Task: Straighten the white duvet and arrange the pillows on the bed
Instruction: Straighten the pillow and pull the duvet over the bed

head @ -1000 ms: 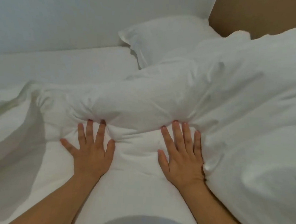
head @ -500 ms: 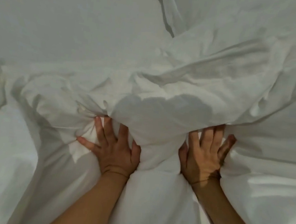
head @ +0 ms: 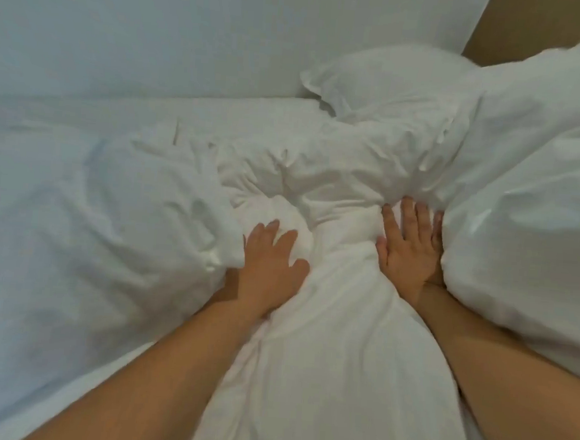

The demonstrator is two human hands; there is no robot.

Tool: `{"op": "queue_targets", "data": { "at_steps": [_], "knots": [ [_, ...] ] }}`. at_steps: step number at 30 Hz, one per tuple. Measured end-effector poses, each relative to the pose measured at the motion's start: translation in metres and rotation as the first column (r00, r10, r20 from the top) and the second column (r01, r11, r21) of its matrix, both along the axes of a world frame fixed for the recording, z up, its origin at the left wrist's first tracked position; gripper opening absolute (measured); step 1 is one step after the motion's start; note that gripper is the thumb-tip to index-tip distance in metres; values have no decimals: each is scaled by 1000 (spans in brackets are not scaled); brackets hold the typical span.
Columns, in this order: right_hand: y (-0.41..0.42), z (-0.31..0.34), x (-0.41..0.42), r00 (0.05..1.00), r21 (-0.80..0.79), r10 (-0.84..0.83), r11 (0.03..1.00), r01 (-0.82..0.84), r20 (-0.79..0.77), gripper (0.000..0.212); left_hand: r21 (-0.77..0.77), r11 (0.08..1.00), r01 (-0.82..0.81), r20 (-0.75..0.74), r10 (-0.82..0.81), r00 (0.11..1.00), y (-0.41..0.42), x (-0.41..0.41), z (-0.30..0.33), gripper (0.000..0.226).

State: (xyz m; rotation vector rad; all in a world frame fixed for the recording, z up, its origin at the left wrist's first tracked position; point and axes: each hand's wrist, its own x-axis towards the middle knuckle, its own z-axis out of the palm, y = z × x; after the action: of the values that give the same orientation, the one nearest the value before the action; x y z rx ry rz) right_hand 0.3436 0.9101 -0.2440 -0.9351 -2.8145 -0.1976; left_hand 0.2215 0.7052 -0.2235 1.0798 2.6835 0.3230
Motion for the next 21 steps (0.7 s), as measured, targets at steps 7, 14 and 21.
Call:
{"op": "queue_targets", "data": {
  "at_steps": [7,14,21],
  "knots": [
    [-92,110,40,981,-491,-167,866,98,-98,50,16,999,33,-189,-29,981,-181,59,70,52],
    [-243,167,-21,962,-357,273,898,-256,-1,69,-127,992,-21,-389,-31,921,-241,24,124,58],
    [-296,148,-85,959,-547,262,821,-162,109,71,-413,896,-159,-548,-105,830,-293,-49,142,61]
  ]
}}
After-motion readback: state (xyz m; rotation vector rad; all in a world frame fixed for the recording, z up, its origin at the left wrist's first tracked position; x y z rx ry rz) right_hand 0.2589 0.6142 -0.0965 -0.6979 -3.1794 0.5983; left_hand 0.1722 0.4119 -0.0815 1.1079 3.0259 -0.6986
